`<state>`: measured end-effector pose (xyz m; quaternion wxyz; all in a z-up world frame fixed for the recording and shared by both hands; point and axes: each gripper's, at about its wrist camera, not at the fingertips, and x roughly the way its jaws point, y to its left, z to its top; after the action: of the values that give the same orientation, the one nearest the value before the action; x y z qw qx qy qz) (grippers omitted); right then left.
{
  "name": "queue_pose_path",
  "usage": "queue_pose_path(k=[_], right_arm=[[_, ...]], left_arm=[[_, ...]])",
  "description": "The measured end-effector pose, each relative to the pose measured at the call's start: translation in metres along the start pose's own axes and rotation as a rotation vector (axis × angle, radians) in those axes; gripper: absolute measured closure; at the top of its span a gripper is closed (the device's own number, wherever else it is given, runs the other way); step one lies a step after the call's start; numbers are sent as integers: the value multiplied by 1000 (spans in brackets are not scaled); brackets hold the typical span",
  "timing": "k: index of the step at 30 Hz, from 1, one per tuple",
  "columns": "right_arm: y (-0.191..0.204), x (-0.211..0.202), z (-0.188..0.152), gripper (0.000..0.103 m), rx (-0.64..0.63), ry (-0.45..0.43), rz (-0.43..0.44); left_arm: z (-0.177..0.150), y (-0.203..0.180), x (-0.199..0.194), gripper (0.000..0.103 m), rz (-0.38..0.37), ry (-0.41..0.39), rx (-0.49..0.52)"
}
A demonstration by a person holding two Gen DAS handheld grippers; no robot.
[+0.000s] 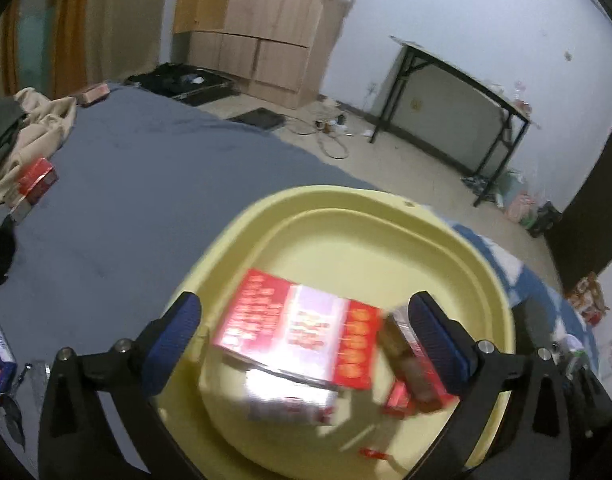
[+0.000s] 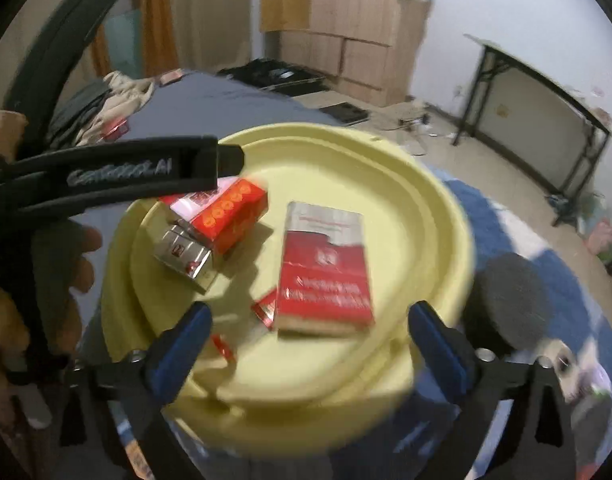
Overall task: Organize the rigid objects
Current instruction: 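Carry both packs over the yellow tray and release them inside, then grasp the red Diamond pack with the left gripper while the right gripper grasps another red pack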
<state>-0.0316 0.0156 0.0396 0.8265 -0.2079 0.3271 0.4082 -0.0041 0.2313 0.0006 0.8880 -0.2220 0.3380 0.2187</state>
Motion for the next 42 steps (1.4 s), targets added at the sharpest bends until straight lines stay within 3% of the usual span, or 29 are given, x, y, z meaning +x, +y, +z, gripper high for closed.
queue_pose_path(k=[2,5,8,10,12,16,21,24,32,42], right_arm=[[-11,-27,-9,1,52,-30,13],[-44,-87,-32,0,158,-112,-60],[-87,-147,-67,0,263,-187,-227],[-123,-178,-101,0,370,-191,-368],[-146,-189,-124,0,433,-179,-432],[-184,-180,-146,0,506,-79,-465],[-196,-149,-143,0,503,17,-372],[-208,-135,-147,0,501,63,-359],[-227,-115,-159,0,498,127,-343],[-232,-90,-169,0,498,176,-354]], left_arm=[[-1,-16,-3,0,-22,11,46],[-7,-55,-18,0,-83,6,138],[-18,-101,-36,0,-208,28,225],[-34,-137,-46,0,-277,66,315],[-52,-170,-56,0,-311,87,407],[-86,-217,-62,0,-382,136,506],[-133,-251,-51,0,-363,213,608],[-153,-264,-46,0,-355,248,661],[-167,-269,-26,0,-310,279,656],[-172,-266,-18,0,-330,307,622]])
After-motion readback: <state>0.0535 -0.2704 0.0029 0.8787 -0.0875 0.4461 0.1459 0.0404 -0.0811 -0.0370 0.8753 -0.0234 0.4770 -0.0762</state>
